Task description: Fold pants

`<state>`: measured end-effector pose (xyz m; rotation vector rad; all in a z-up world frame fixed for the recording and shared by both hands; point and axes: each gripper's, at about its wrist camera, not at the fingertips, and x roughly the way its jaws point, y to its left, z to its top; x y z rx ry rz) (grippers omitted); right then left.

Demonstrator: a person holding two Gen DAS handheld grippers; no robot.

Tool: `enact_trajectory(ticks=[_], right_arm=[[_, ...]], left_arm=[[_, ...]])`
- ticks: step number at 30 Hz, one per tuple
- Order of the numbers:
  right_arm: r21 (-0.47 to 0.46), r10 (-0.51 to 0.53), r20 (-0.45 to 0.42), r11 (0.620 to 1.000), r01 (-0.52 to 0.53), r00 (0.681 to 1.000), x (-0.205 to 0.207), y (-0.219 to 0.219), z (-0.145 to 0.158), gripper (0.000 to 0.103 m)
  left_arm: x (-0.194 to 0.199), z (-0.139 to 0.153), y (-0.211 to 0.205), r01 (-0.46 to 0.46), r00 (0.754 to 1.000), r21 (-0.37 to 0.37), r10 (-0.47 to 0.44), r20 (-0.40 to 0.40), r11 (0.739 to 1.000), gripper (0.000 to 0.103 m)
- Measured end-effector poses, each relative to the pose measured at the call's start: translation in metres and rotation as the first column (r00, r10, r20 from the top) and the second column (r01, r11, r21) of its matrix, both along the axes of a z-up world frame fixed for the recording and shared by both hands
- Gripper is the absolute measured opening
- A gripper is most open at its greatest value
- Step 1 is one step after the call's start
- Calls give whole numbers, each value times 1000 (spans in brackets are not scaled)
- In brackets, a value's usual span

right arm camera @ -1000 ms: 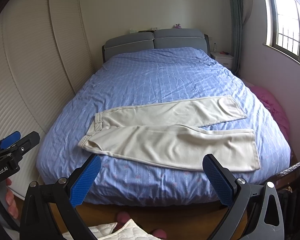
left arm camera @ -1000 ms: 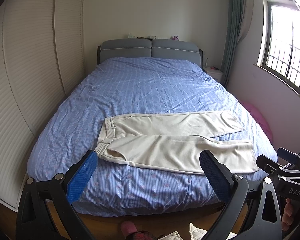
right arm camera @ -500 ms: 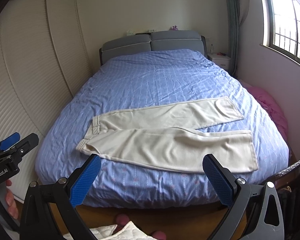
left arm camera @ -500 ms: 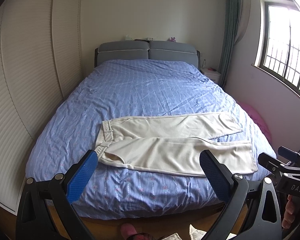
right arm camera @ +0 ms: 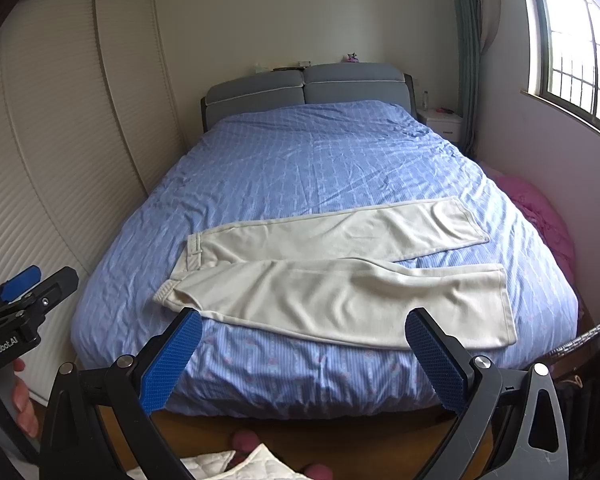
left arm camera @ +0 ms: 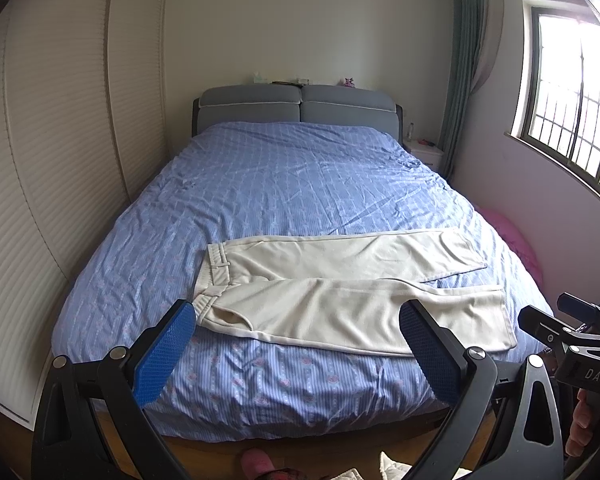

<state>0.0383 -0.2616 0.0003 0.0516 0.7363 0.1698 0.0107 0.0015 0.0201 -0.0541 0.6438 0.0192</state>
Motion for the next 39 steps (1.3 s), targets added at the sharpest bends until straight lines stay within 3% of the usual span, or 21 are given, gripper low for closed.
enact_trajectory(ticks=[24, 33, 39], right_arm=[[3, 9, -30, 1000, -9, 1000, 7, 11, -5, 103], [21, 18, -97, 1000, -17, 995, 25, 16, -26, 103], [58, 2, -203, 998, 10, 979, 55, 35, -66, 103]], left_arm=[[3, -7, 6, -14, 999, -14, 14, -28, 1000, 103], [26, -32, 28, -39, 995, -14, 38, -95, 999, 103], [60, -71, 64, -56, 981, 0, 55, -185, 998, 103]])
